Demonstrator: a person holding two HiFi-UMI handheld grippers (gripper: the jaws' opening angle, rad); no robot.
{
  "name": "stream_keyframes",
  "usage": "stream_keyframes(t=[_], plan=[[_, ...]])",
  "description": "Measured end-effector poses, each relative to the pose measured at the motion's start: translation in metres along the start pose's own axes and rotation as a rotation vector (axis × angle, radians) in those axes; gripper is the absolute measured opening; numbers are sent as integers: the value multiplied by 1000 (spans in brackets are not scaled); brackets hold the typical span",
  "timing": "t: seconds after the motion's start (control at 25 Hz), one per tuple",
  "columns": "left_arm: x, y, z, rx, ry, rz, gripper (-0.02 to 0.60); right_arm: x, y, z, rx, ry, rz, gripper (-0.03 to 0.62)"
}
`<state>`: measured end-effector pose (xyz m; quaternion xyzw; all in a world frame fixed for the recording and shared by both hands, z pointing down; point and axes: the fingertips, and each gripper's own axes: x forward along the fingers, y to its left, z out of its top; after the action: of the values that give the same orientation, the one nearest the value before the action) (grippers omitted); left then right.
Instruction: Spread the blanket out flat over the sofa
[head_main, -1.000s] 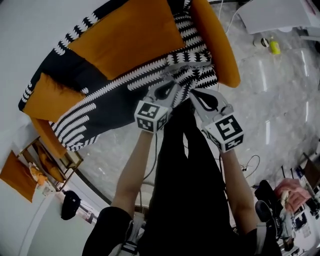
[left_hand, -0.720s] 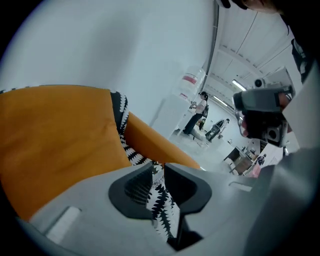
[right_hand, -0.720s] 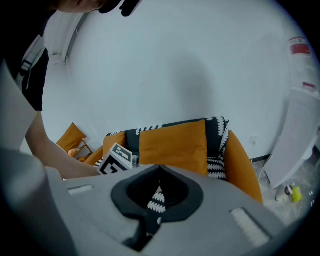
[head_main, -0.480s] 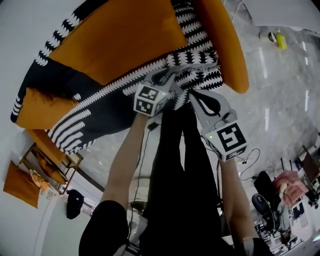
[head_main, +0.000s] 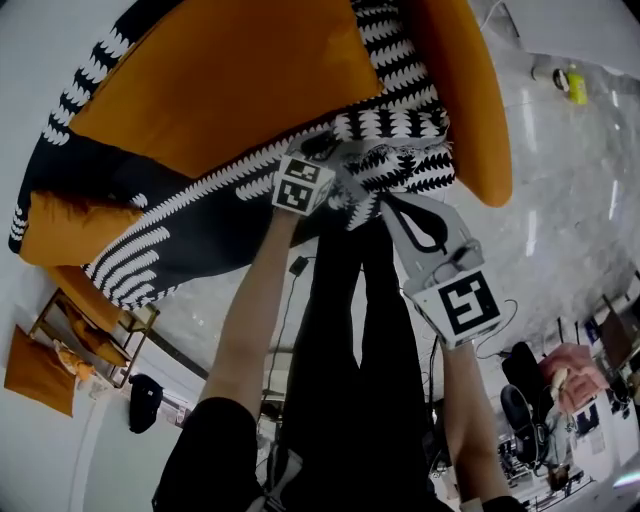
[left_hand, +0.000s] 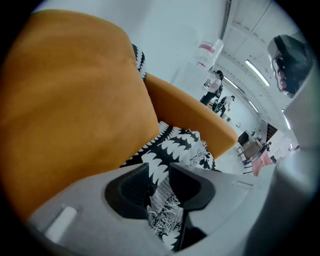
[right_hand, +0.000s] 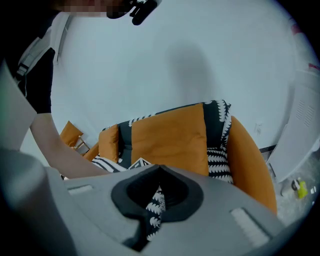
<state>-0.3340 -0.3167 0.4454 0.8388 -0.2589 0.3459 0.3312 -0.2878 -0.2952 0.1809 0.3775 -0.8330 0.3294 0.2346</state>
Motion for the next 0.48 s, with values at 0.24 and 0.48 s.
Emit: stream_keyframes(t=[0.24,0.48], plan=[[28,12,-14,-18,39,30,161,12,-9,-15,26,21,5,3],[48,9,-30,-1,87,34,170,13,-14,-32,54,44,-2,3]])
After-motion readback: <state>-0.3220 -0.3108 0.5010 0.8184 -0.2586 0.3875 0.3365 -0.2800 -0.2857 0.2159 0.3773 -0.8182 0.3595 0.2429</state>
